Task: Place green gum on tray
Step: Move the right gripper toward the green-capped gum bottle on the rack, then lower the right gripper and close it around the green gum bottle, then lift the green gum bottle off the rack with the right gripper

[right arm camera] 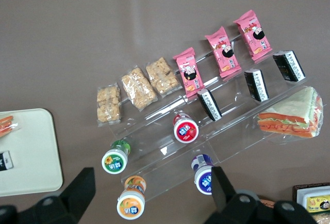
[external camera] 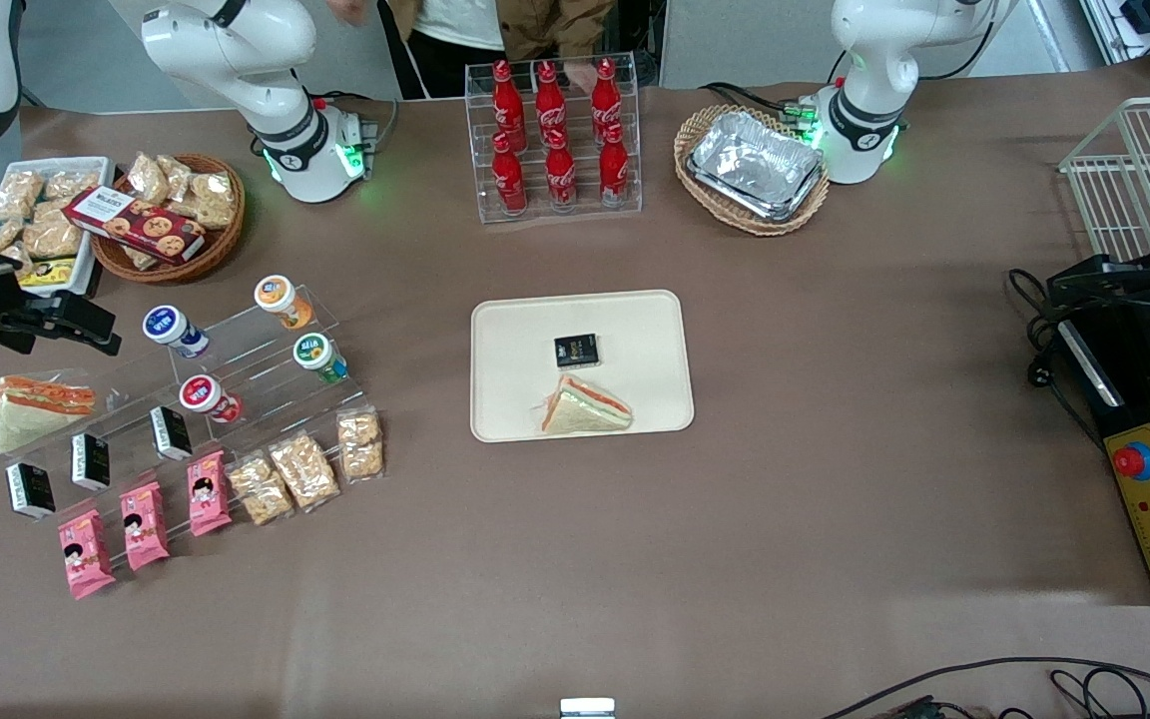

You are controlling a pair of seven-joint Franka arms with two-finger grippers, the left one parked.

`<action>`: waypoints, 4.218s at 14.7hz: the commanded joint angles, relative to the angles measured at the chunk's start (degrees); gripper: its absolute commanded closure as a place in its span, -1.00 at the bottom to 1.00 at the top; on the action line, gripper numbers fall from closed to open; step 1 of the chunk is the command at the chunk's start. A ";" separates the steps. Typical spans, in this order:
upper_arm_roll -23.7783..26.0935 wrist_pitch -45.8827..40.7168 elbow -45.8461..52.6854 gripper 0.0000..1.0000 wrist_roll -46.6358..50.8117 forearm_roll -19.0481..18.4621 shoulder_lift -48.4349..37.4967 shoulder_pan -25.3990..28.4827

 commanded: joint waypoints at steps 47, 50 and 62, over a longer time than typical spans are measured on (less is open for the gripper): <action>3.45 51.80 -58.06 -1.00 11.57 1.67 -8.94 11.02; 3.45 51.80 -58.41 -0.96 11.48 1.59 -9.29 11.02; 3.19 48.75 -54.91 0.68 11.39 1.67 -8.85 10.58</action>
